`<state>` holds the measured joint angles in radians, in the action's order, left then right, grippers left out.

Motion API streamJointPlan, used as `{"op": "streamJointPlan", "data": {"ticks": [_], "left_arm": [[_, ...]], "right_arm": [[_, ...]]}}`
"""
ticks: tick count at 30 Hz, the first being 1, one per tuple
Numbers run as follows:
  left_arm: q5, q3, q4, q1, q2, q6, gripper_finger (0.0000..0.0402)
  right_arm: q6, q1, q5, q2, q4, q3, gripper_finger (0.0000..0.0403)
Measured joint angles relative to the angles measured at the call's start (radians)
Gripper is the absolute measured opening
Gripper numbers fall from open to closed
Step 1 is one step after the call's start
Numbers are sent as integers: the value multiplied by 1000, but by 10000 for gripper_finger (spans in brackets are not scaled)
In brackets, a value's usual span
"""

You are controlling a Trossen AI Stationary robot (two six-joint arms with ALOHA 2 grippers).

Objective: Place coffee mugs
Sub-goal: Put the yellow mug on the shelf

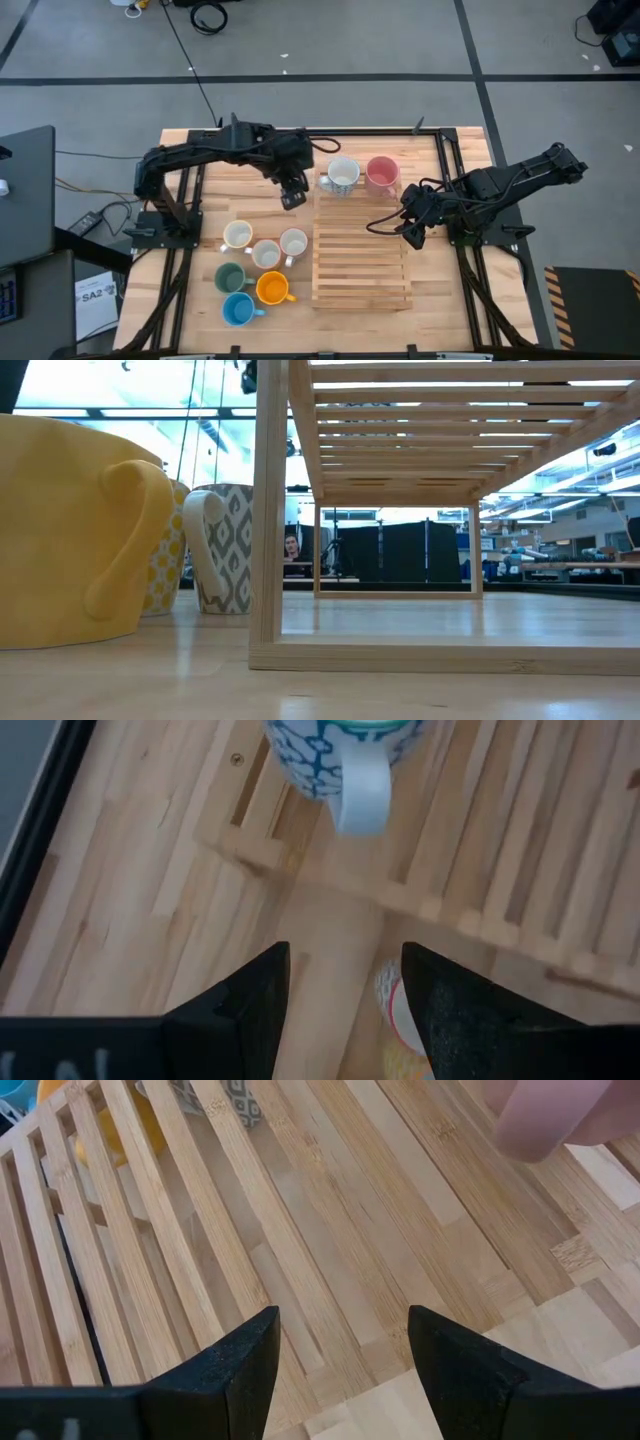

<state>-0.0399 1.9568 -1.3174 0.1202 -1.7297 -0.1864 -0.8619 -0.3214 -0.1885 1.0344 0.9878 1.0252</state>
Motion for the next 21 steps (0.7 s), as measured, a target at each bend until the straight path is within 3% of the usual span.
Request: {"op": "streamJointPlan", "data": {"ticks": [7,15,21], "left_arm": [[-11,0,-104,-38,68,-14,201],[-94,0,-218,-164,78,-65,201],[-97,0,-252,-255,78,-119,201]], "right_arm": [[0,0,0,0,-4,0,226],[6,0,0,0,-7,0,226],[25,0,0,0,-7,0,226]]}}
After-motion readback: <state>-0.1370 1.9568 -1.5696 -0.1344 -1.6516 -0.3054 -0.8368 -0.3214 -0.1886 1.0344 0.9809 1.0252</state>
